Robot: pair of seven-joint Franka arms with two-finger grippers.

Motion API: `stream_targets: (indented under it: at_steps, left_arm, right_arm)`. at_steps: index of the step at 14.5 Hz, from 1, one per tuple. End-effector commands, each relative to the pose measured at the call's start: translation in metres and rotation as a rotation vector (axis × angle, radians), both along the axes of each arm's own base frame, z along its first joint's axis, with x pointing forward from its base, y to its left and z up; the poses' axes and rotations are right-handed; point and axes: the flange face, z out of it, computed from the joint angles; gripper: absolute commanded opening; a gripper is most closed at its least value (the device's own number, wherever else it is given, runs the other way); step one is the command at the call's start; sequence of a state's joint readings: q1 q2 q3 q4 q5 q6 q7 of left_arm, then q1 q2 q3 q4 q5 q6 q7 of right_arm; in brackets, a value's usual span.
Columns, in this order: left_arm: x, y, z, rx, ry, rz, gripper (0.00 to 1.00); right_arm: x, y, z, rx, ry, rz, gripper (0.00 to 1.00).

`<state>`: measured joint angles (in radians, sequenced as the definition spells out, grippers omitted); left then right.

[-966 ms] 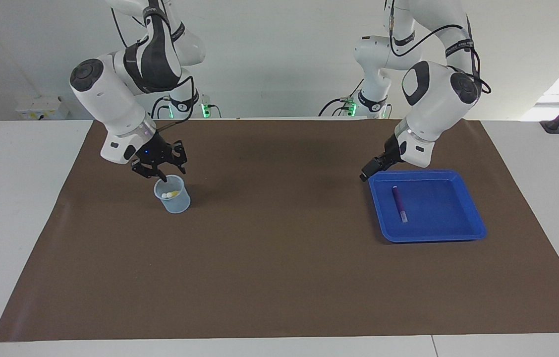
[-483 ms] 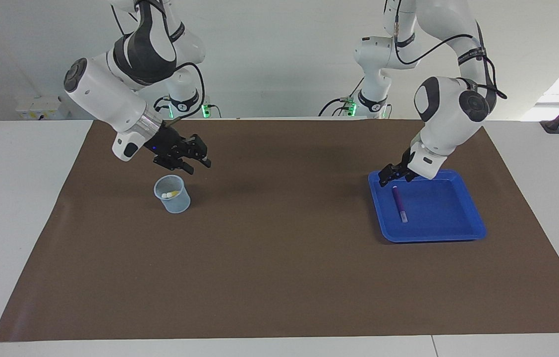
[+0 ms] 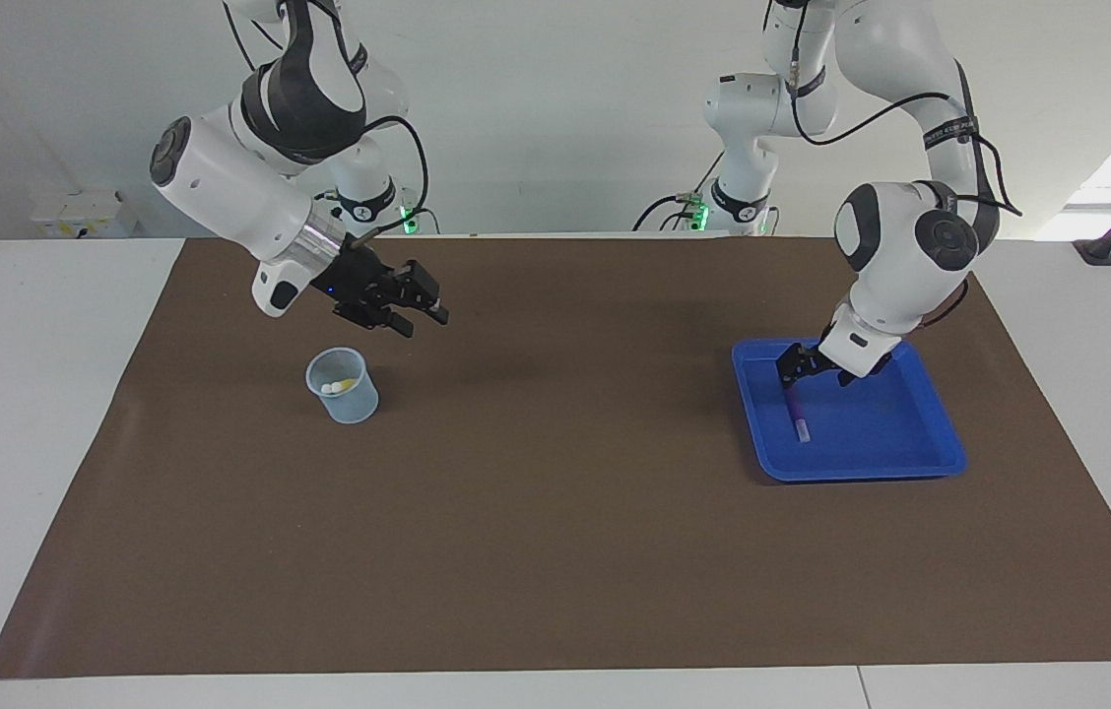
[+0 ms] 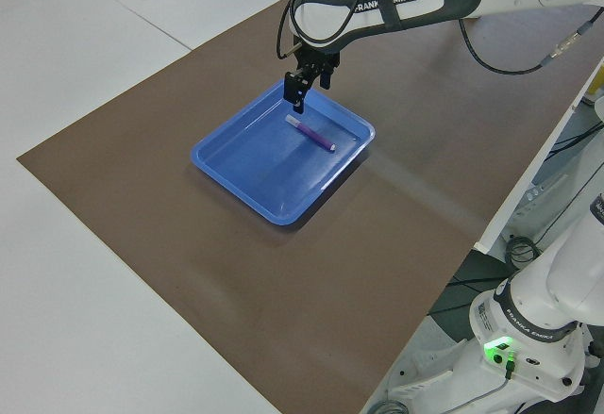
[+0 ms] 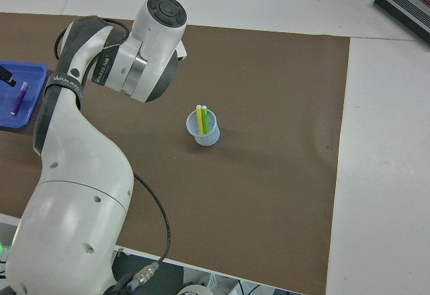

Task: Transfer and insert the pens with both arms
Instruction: 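Grasp the purple pen with the left gripper while the right gripper withdraws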

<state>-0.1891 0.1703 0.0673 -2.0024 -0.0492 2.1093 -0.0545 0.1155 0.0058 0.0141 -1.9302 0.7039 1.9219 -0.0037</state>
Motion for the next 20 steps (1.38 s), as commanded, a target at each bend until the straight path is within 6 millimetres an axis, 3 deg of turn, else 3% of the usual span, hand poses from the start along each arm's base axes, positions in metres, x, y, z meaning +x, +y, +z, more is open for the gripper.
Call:
stream_targets:
  at_steps: [1,5,7,14,18,20]
  left_arm:
    - [0.001,0.005,-0.025,0.022,-0.01,-0.023,0.95]
    - [0.003,0.008,-0.046,0.023,-0.039,-0.018,0.88]
    - [0.005,0.008,-0.06,0.025,-0.039,-0.009,0.88]
    - [0.005,0.008,-0.068,0.026,-0.047,-0.005,0.71]
    - [0.006,0.009,-0.068,0.026,-0.047,-0.004,0.48]
    - [0.005,0.009,-0.072,0.027,-0.039,-0.004,0.3]
  right_arm:
    - [0.001,-0.001,0.008,0.093,0.012,-0.06,0.72]
    - [0.007,0.006,0.013,0.143,0.005,-0.13,0.76]
    - [0.003,0.022,0.013,0.143,0.012,-0.111,0.76]
    - [0.0,0.045,0.019,0.153,0.042,-0.168,0.75]
    - [-0.003,0.058,0.022,0.199,0.095,-0.21,0.75]
    - [-0.005,0.063,0.022,0.199,0.098,-0.207,0.75]
